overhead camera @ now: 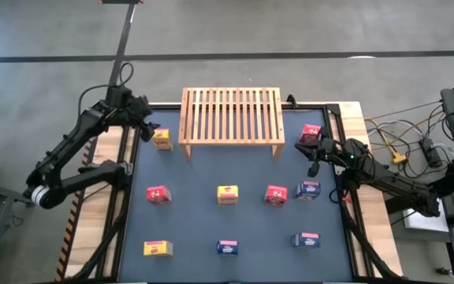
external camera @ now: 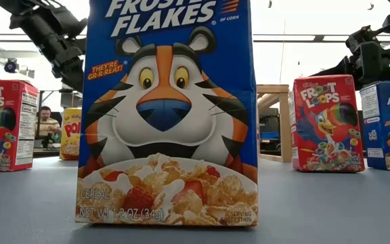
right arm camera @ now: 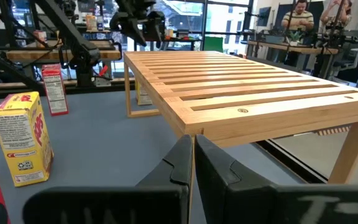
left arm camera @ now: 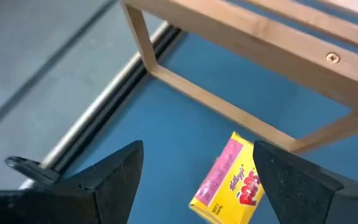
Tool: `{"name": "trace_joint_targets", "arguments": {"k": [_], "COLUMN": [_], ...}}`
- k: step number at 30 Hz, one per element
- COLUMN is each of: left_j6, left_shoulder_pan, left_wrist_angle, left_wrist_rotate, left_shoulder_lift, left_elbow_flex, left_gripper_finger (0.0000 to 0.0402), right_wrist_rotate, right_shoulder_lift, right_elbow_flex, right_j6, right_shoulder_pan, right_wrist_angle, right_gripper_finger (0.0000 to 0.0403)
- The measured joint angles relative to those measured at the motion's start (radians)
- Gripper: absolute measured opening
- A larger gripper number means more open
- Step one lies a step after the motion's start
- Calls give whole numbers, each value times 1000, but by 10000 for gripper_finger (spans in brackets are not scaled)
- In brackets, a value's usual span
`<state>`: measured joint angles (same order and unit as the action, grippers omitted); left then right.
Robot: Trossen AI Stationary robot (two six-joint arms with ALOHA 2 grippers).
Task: Stack cereal on shelf
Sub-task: Put the top left yellow cereal box on the shelf
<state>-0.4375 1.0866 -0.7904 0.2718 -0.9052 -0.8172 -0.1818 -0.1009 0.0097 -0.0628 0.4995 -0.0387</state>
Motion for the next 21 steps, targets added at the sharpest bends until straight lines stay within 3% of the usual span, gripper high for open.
{"name": "trace_joint_targets", "arguments": {"k": [11, 15, 21], "left_j6": [-58, -192, -149], "left_shoulder_pan": [0, 0, 0], "left_wrist_angle": [-64, -61, -154], "left_wrist_rotate": [8, -60, -61], "left_shoulder_lift": [-40, -35, -42], "left_elbow_flex": [-117, -158, -212], "left_gripper_finger": [286, 286, 286], "right_wrist_rotate": [0, 0, 0], "right_shoulder_lift": [0, 0, 0], "right_elbow_flex": [0, 0, 0], "right_j6": [0, 0, 0], "right_shoulder_pan": [0, 0, 0], "right_wrist_angle": [0, 0, 0], "right_gripper_finger": [9, 9, 9]}}
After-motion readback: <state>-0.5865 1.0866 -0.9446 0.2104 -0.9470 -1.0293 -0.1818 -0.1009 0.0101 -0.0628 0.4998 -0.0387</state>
